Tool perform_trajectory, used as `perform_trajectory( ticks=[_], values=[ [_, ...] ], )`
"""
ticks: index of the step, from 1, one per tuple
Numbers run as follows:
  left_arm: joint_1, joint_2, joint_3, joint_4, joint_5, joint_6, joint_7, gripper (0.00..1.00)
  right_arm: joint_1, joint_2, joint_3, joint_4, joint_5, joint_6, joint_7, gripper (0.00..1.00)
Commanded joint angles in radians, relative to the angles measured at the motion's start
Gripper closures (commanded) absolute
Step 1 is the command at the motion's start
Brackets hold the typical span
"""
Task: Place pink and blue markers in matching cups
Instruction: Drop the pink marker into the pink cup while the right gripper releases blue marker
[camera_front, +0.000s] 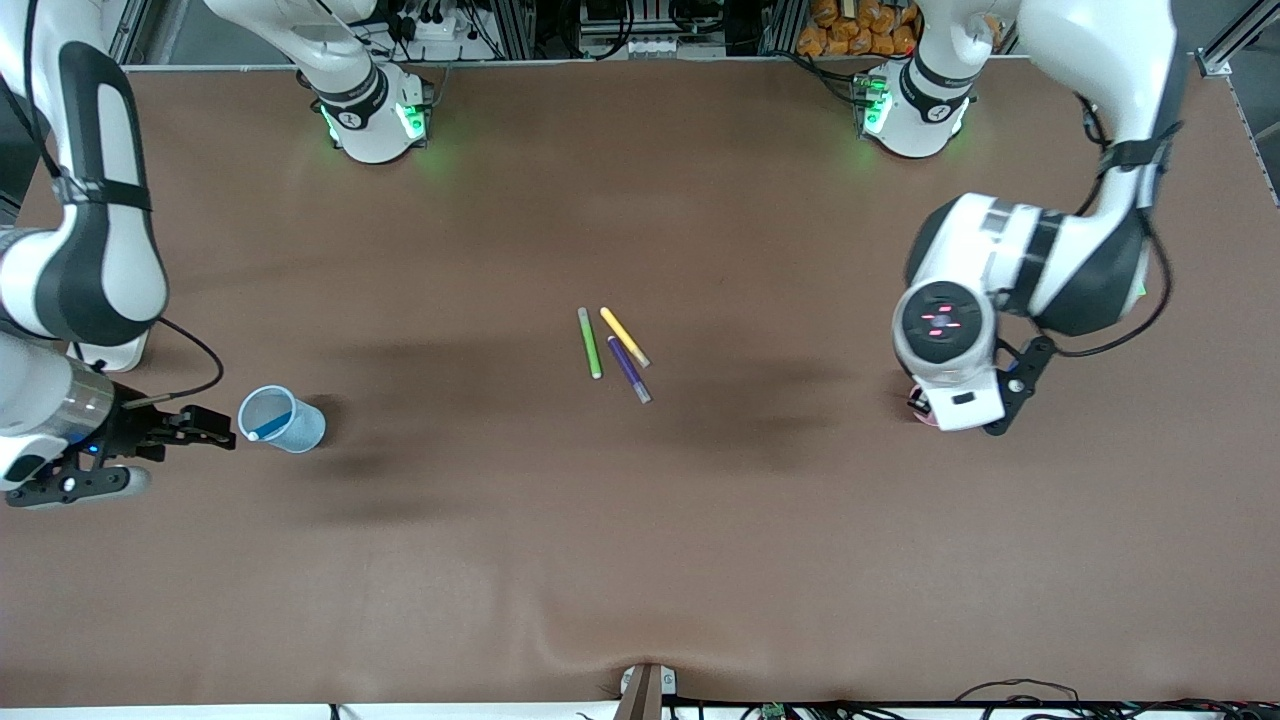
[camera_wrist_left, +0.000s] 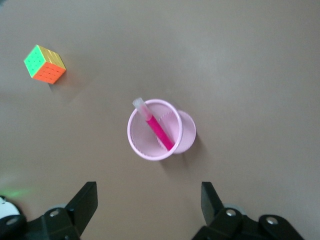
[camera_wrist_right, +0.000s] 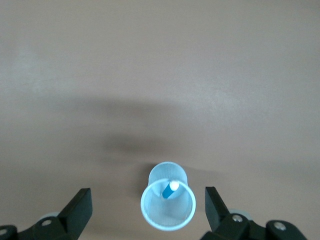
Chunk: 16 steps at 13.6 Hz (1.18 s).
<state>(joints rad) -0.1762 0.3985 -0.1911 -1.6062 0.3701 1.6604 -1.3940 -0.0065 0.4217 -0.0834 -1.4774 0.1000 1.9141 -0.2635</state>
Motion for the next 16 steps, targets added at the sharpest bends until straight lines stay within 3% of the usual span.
perform_trajectory(
  ticks=[1,7,13,16],
  values=[
    [0.056,-0.049,-0.008,-0.012,-0.069,0.007,0.163,0.00,-0.004,0.005,0.008,0.080,0.000,-0.111,0.012,0.00],
    [0.075,-0.096,-0.005,-0.015,-0.125,0.019,0.430,0.00,0.002,0.002,0.008,0.130,-0.016,-0.182,0.012,0.00],
    [0.193,-0.220,-0.010,-0.023,-0.229,0.013,0.835,0.00,-0.007,0.000,0.007,0.239,-0.007,-0.340,0.015,0.00],
    [0.193,-0.269,-0.004,-0.023,-0.246,0.010,0.955,0.00,-0.003,-0.020,0.008,0.244,-0.003,-0.383,0.174,0.00]
  ],
)
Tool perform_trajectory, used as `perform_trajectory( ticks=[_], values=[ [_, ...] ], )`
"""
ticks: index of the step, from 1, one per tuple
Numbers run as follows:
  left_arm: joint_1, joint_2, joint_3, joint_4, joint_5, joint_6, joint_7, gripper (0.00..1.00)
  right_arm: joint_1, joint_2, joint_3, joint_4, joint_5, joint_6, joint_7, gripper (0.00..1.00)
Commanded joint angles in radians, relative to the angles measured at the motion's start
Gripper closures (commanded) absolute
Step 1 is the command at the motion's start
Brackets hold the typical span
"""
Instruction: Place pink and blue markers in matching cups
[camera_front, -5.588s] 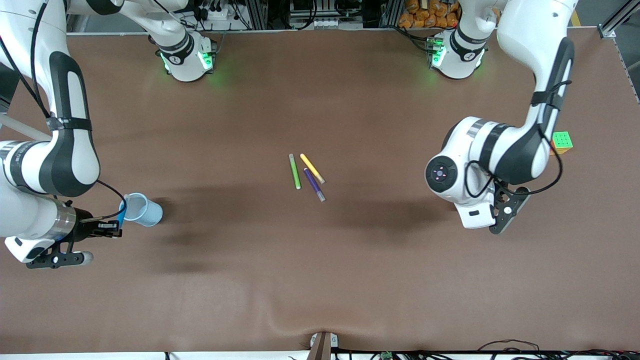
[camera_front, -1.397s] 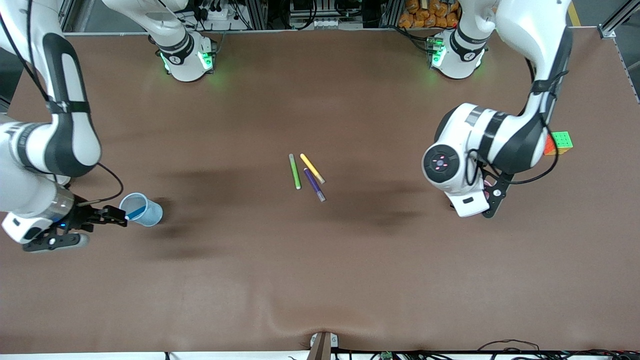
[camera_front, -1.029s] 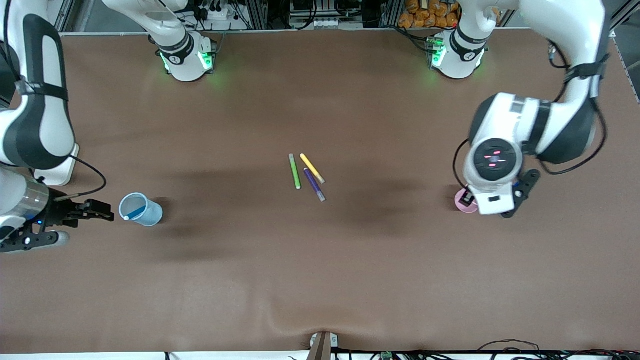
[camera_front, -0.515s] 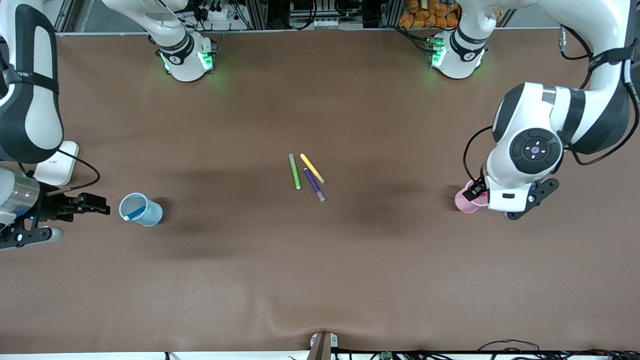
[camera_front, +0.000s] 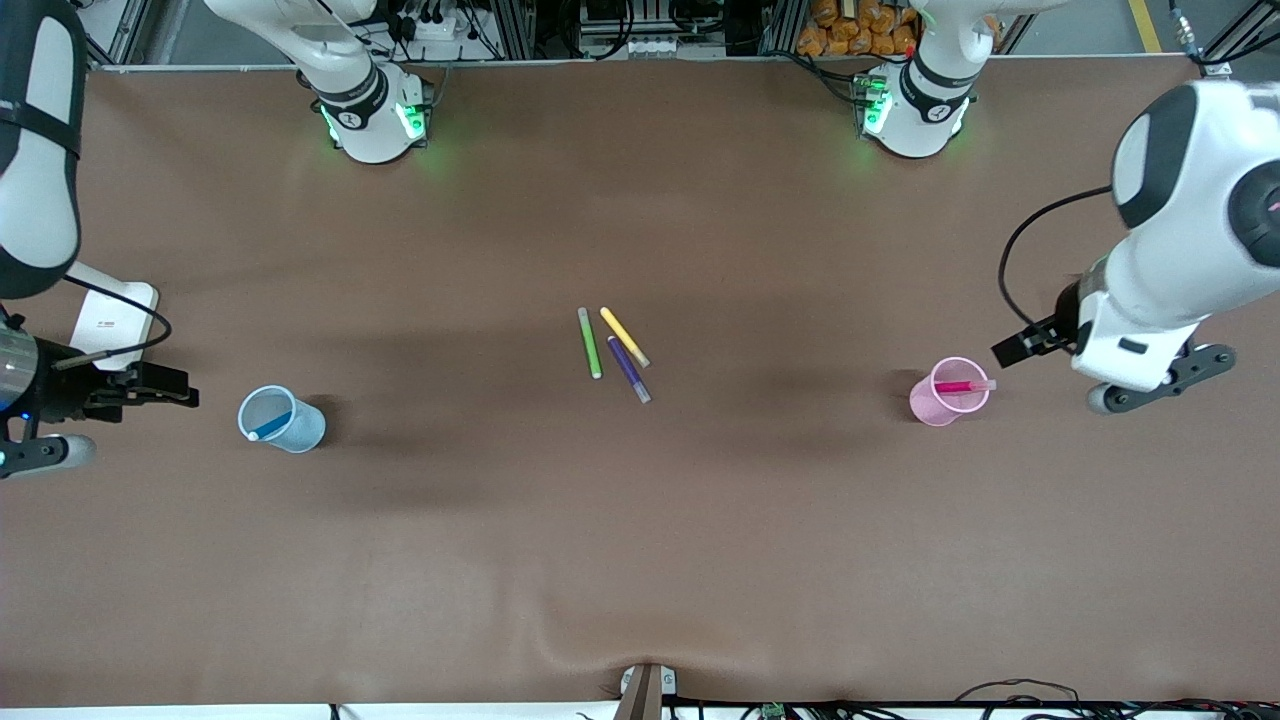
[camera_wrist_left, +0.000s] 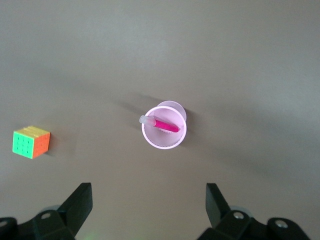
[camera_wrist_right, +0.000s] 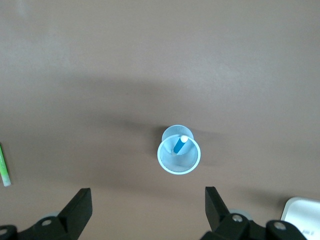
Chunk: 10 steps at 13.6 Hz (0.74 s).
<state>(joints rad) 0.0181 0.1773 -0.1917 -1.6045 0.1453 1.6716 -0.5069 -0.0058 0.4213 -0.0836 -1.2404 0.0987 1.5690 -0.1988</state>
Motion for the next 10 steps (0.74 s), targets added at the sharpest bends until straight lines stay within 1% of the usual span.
perform_trajectory(
  ticks=[1,2,4,6,8,10],
  values=[
    [-0.004,-0.065,0.003,-0.025,-0.023,-0.003,0.118,0.00,-0.003,-0.028,0.010,0.007,-0.002,-0.084,0.177,0.00],
    [-0.004,-0.084,0.008,-0.023,-0.024,-0.003,0.161,0.00,-0.002,-0.057,0.011,0.007,-0.001,-0.122,0.209,0.00],
    [-0.017,-0.120,0.043,-0.025,-0.036,-0.004,0.203,0.00,-0.002,-0.126,0.008,-0.011,-0.010,-0.165,0.263,0.00],
    [-0.041,-0.153,0.092,-0.031,-0.075,-0.006,0.238,0.00,-0.010,-0.168,0.005,-0.040,-0.007,-0.185,0.274,0.00],
    [-0.085,-0.176,0.165,-0.028,-0.101,-0.041,0.255,0.00,-0.006,-0.240,0.005,-0.117,-0.007,-0.164,0.286,0.00],
    [-0.095,-0.208,0.186,-0.032,-0.115,-0.053,0.280,0.00,-0.013,-0.323,0.002,-0.233,-0.010,-0.104,0.286,0.00]
  ],
)
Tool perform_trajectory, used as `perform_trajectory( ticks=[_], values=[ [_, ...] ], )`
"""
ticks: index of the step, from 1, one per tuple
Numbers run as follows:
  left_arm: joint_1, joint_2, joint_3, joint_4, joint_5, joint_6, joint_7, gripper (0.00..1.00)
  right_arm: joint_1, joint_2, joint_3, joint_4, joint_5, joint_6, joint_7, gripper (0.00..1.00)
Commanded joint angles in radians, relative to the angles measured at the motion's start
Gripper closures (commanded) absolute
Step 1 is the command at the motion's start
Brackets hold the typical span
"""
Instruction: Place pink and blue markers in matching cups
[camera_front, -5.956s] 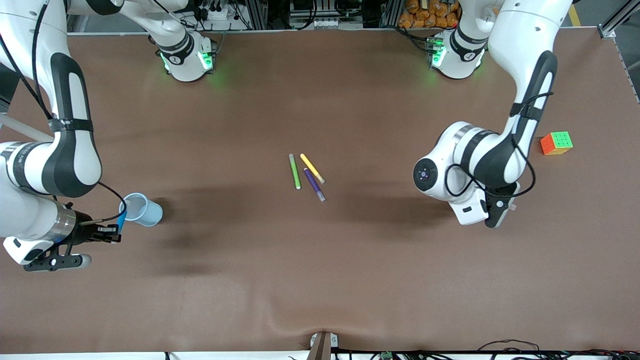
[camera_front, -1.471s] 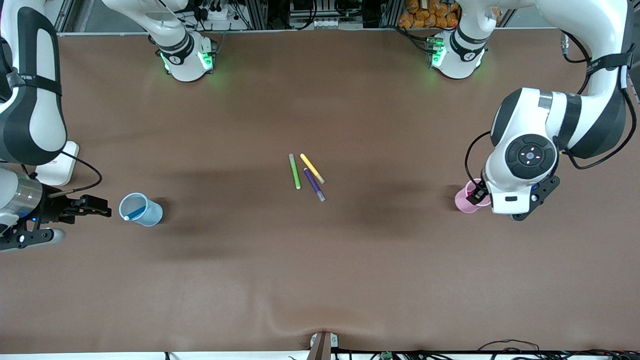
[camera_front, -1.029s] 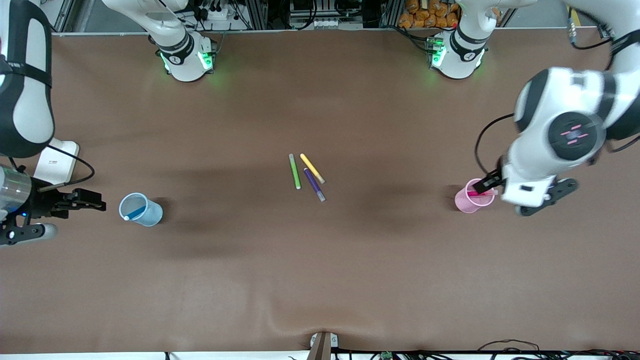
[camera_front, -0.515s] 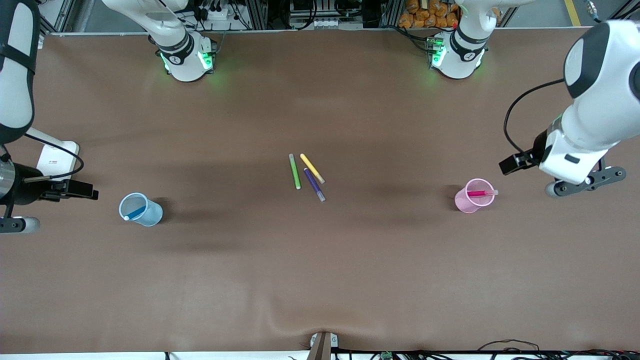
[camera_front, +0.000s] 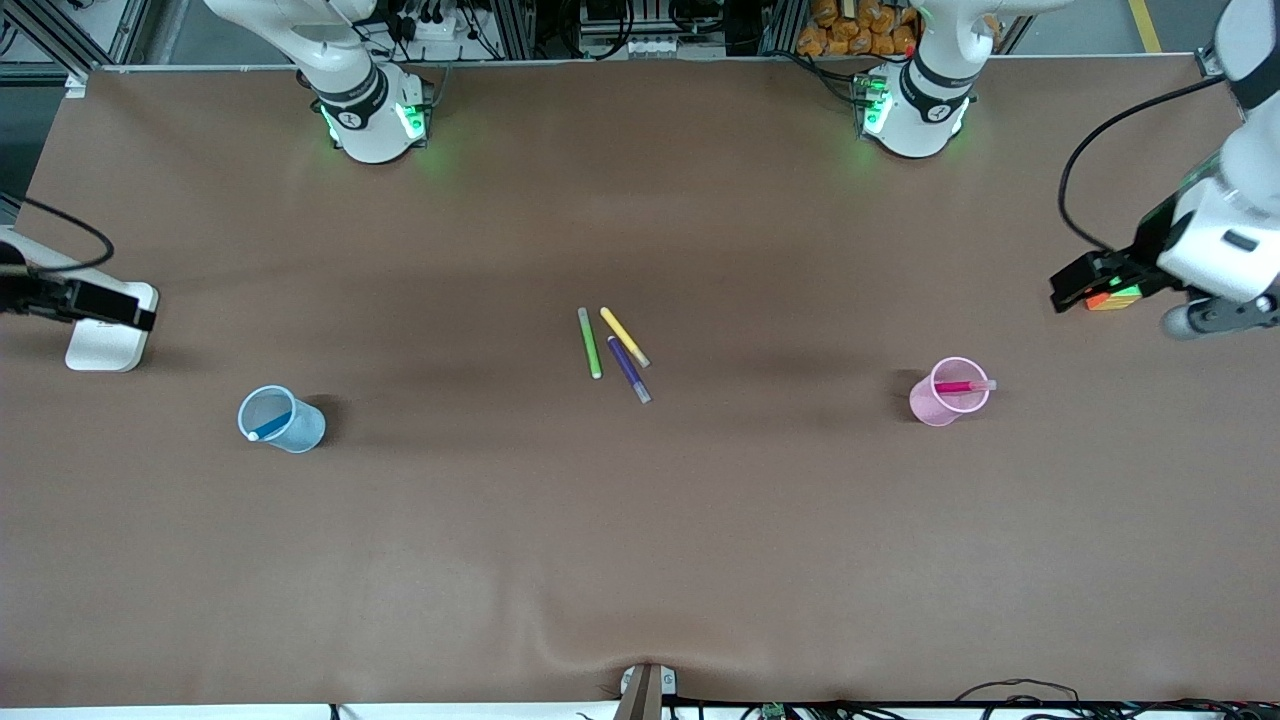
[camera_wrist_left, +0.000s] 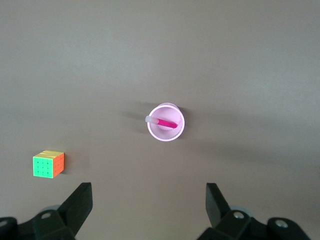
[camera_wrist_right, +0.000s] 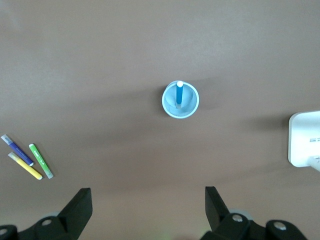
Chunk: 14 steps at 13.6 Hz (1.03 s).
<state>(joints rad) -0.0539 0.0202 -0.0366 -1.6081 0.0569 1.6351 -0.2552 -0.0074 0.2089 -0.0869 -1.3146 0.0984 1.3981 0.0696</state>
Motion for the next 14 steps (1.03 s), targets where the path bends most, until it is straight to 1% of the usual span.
perform_trajectory(
  ticks=[1,2,3,6,7,9,11,14],
  values=[
    [-0.024,-0.063,0.047,-0.029,-0.040,-0.030,0.060,0.00,-0.022,-0.155,0.006,-0.220,-0.009,0.090,0.028,0.00],
    [-0.032,-0.078,0.067,-0.029,-0.051,-0.040,0.080,0.00,-0.023,-0.195,0.007,-0.279,-0.009,0.108,0.063,0.00],
    [-0.041,-0.094,0.082,-0.036,-0.051,-0.041,0.086,0.00,-0.022,-0.222,0.007,-0.311,-0.011,0.110,0.088,0.00],
    [-0.052,-0.158,0.093,-0.085,-0.051,-0.046,0.090,0.00,-0.016,-0.236,0.016,-0.313,-0.048,0.067,0.104,0.00],
    [-0.052,-0.181,0.093,-0.102,-0.051,-0.046,0.093,0.00,-0.016,-0.232,0.016,-0.310,-0.051,0.070,0.102,0.00],
    [-0.050,-0.206,0.093,-0.122,-0.051,-0.046,0.093,0.00,-0.020,-0.212,0.013,-0.269,-0.055,0.070,0.081,0.00],
    [-0.041,-0.203,0.092,-0.113,-0.052,-0.044,0.091,0.00,-0.016,-0.192,0.013,-0.223,-0.069,0.059,0.062,0.00],
    [-0.041,-0.195,0.089,-0.102,-0.052,-0.044,0.091,0.00,0.004,-0.198,0.019,-0.193,-0.075,0.018,0.074,0.00]
  ],
)
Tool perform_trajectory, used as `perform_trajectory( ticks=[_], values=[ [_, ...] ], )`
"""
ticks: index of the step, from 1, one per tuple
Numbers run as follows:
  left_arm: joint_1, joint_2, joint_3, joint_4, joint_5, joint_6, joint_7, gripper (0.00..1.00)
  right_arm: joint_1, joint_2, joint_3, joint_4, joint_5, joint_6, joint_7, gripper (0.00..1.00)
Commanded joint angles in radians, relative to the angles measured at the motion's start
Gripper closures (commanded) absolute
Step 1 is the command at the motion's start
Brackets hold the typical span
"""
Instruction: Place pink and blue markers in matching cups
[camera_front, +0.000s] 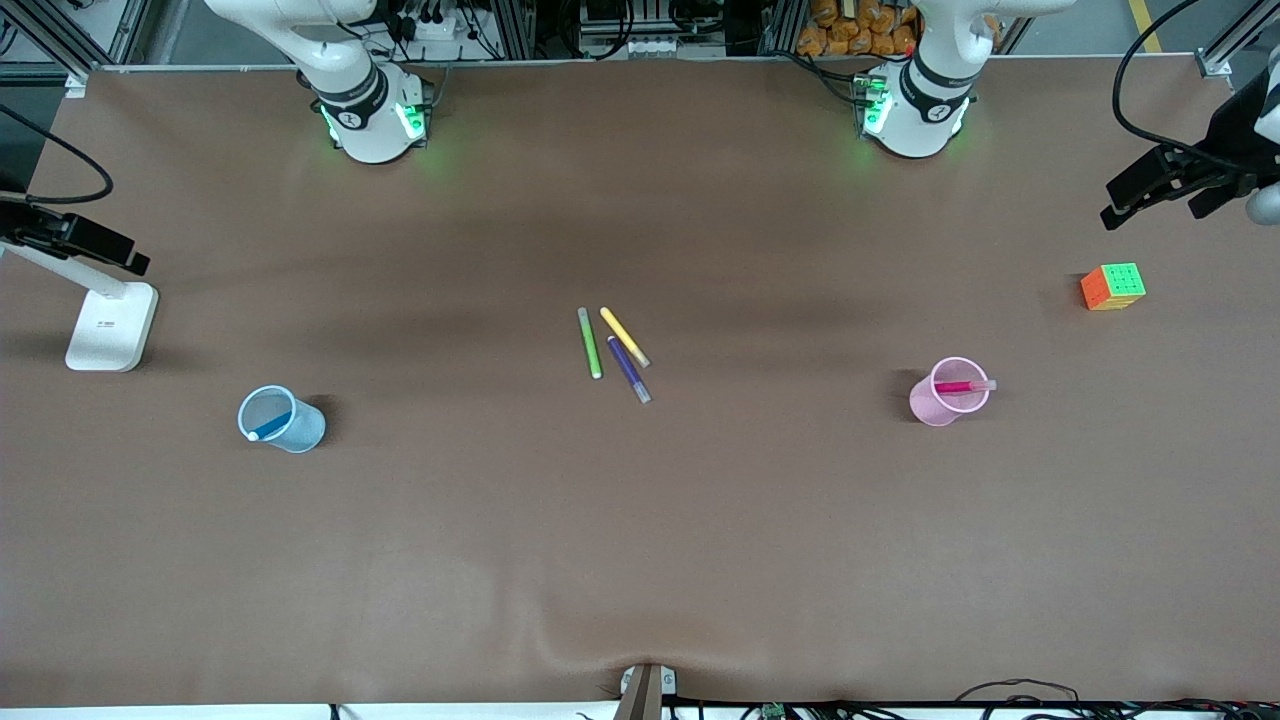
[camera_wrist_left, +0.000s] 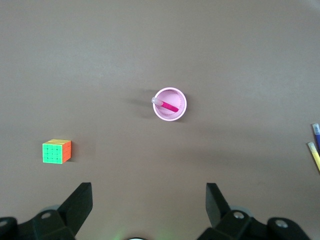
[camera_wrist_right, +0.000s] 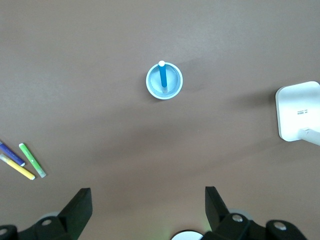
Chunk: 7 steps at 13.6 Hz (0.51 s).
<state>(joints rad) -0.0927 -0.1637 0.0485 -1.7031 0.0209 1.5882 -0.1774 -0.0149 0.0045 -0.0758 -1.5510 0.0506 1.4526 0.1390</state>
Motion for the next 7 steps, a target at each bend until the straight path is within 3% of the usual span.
perform_trajectory(
  ticks=[1,7],
  values=[
    [-0.004,-0.007,0.002,0.000,-0.015,0.003,0.013,0.00,0.023,0.005,0.008,0.045,-0.043,-0.043,0.010,0.00],
    [-0.002,0.036,0.001,0.049,-0.012,0.001,0.013,0.00,0.027,-0.001,0.010,0.038,-0.026,0.005,-0.003,0.00]
  ],
)
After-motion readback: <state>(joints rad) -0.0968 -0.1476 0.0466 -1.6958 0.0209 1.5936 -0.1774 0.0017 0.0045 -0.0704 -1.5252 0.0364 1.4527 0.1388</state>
